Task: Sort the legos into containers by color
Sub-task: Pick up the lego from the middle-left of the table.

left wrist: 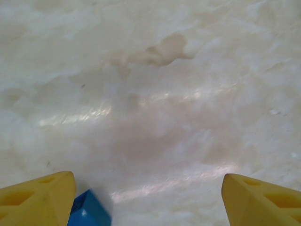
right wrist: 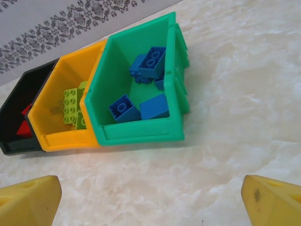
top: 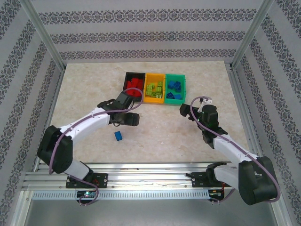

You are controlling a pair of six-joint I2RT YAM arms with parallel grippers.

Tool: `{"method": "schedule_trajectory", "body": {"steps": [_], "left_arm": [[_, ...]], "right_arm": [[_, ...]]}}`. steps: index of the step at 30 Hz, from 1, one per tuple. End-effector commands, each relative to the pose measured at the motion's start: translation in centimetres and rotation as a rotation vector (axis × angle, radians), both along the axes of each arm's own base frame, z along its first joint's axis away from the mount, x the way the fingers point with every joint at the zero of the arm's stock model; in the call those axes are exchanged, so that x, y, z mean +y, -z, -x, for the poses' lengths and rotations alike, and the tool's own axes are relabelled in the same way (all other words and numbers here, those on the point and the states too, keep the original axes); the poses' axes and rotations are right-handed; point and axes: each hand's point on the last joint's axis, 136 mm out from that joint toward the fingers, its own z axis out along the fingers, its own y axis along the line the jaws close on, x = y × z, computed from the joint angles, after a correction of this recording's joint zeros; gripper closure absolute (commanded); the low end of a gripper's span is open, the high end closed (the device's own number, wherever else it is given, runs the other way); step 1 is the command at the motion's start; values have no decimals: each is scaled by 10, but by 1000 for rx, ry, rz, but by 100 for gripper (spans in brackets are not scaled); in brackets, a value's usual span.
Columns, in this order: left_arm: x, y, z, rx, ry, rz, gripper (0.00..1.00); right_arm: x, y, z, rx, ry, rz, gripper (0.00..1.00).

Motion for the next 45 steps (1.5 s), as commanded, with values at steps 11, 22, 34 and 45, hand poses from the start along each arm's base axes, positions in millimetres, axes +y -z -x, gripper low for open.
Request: {"method": "schedule_trajectory", "body": {"steps": [11,22,34,45], "left_arm": [[58,39,60,182,-181,-111,26],[54,77,75,293,-186,-106,38],[48,76,62,273,-162,-100,62],[31,54,50,222,-129,-13,67]], "right_arm": [[9,-12,-3,-42,-28,5,2],[9,-8,-5,-28,-23,17,2],[12,-9,-5,-36,-31,27,2],[14,-8,-5,-29,-42,16,2]]}}
